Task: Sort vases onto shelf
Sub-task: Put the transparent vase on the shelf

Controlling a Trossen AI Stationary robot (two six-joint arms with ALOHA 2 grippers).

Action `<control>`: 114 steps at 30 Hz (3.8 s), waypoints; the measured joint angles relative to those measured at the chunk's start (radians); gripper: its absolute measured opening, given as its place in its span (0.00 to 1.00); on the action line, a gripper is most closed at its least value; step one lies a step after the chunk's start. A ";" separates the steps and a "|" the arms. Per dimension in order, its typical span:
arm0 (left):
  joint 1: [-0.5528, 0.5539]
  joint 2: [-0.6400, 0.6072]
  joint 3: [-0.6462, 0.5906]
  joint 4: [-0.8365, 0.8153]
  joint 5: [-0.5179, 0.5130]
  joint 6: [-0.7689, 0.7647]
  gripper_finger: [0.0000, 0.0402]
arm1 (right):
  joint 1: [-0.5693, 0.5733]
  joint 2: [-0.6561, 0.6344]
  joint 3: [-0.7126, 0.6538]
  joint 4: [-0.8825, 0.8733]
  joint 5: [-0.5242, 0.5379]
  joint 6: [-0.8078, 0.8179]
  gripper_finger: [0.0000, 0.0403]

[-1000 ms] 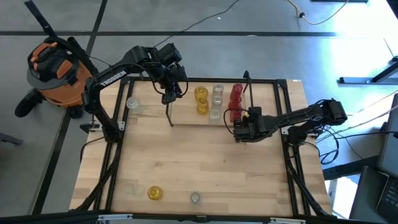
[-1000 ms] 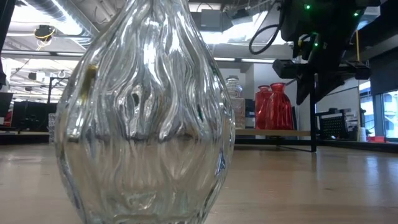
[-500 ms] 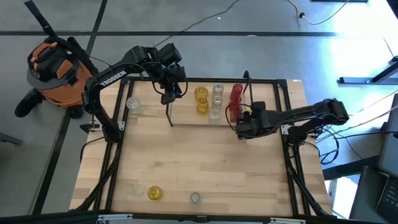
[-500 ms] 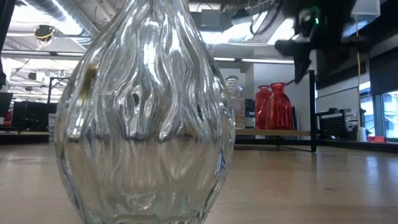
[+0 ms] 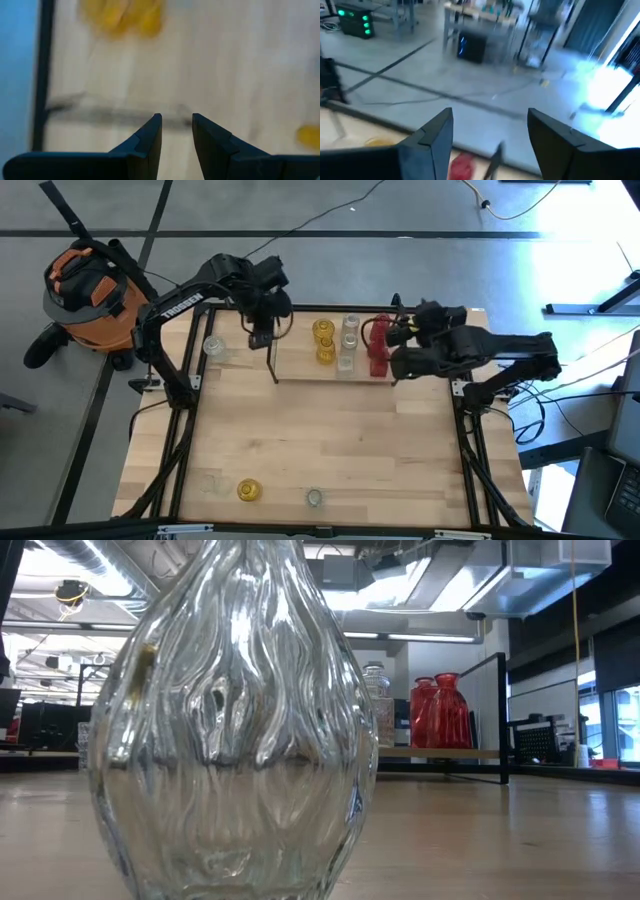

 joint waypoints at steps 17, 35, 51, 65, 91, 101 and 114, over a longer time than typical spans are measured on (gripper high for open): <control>0.351 -0.418 -0.730 0.335 -0.127 -0.426 0.25 | -0.277 -0.004 0.025 -0.034 -0.086 -0.329 0.52; 0.531 -0.400 -0.870 0.267 -0.213 -0.426 0.41 | -0.326 -0.005 0.025 0.073 -0.240 -0.452 0.52; 0.508 -0.356 -0.961 0.321 -0.250 -0.507 0.41 | -0.326 -0.005 0.025 0.159 -0.335 -0.551 0.52; 0.518 -0.362 -1.118 0.413 -0.161 -0.492 0.25 | -0.326 -0.005 0.025 0.159 -0.335 -0.551 0.52; 0.330 -0.360 -0.401 0.419 -0.153 -0.481 0.12 | -0.326 -0.005 0.025 0.207 -0.334 -0.552 0.52; 0.140 -0.093 -0.129 0.314 -0.179 -0.366 0.12 | -0.326 -0.003 0.025 0.262 -0.330 -0.618 0.52; 0.041 0.253 0.145 0.135 -0.249 -0.190 0.12 | -0.326 -0.003 0.025 0.261 -0.393 -0.628 0.52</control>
